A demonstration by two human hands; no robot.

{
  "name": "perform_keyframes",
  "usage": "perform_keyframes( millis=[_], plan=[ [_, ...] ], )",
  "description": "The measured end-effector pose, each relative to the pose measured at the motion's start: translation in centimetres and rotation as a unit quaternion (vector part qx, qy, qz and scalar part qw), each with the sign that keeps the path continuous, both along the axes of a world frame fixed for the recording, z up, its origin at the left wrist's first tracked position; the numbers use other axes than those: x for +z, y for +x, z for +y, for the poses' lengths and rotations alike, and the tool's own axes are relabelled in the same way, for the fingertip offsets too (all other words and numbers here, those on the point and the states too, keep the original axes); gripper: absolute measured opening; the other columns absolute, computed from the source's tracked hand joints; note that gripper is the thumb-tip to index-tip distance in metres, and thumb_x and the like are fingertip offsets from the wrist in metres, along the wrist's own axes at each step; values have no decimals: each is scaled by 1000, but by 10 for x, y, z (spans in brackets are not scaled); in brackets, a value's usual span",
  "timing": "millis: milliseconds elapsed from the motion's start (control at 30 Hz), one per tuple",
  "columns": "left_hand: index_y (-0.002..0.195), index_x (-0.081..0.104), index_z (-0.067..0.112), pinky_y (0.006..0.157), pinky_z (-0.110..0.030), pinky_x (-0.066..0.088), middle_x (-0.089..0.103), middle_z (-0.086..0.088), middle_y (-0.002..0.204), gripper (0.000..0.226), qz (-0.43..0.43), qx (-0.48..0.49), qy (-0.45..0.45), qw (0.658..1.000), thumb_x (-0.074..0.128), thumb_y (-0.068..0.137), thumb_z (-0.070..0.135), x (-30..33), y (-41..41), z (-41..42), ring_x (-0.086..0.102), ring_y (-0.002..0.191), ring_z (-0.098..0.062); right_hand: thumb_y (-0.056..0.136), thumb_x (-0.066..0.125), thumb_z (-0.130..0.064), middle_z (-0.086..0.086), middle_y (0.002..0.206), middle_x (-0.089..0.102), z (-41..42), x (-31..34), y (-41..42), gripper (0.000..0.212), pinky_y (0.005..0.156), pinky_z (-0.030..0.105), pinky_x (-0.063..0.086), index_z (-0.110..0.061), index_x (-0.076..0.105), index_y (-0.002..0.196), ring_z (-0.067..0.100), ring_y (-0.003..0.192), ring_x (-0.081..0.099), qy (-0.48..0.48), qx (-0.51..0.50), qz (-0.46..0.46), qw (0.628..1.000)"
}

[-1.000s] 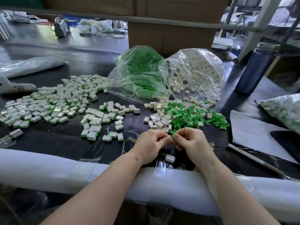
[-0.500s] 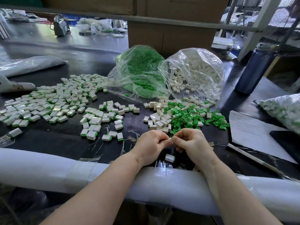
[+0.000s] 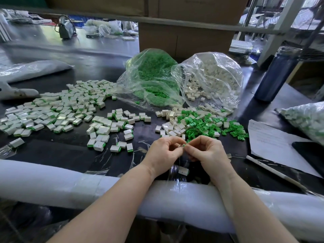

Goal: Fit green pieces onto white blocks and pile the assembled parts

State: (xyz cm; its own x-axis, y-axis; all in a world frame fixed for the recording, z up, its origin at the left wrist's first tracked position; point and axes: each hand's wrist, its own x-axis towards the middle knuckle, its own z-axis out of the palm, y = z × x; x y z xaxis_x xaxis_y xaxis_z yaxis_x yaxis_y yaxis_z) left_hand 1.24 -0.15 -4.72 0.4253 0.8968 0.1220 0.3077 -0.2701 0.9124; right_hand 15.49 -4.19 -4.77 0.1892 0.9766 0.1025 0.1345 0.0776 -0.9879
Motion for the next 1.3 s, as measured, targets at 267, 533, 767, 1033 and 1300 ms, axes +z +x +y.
perform_keyframes(
  millis=[267, 533, 767, 1033, 1300],
  plan=[
    [95, 68, 12, 78, -24, 51, 63, -10, 93, 12, -30, -20, 0, 999, 60, 87, 8, 2, 0, 1, 60, 82, -26, 89, 60, -13, 5, 80, 71, 1, 2, -1, 7, 69, 34, 58, -12, 67, 87, 24, 77, 69, 6, 13, 60, 998],
    [103, 66, 16, 79, -10, 44, 40, -1, 102, 19, -17, -50, -8, 999, 59, 88, 8, 5, 0, -1, 46, 82, -11, 90, 57, -12, -1, 71, 71, 0, 7, -6, 17, 59, 17, 51, -21, 72, 88, 10, 68, 65, -19, 81, 23, 996],
    [91, 63, 21, 77, -9, 41, 42, -2, 103, 21, 3, -75, 8, 997, 56, 85, 3, 5, 1, -2, 44, 80, -9, 86, 60, -3, 12, 66, 65, 0, 7, -5, 12, 59, 23, 49, -2, 72, 82, 18, 62, 58, -40, 67, 78, 994],
    [80, 58, 38, 87, -35, 49, 41, 8, 98, 34, 4, -77, 12, 997, 56, 83, 4, 1, 2, -2, 49, 85, -16, 84, 61, 0, 3, 54, 59, -1, 7, -5, 14, 50, 15, 43, -2, 72, 75, 7, 50, 51, -39, 60, 81, 994],
    [80, 58, 38, 87, -36, 49, 40, 9, 98, 33, 11, -77, 10, 997, 56, 84, 6, 0, 2, -1, 49, 84, -18, 85, 59, 2, 2, 51, 60, -1, 8, -6, 16, 48, 14, 43, -1, 70, 73, 6, 46, 51, -49, 55, 104, 992]
  ],
)
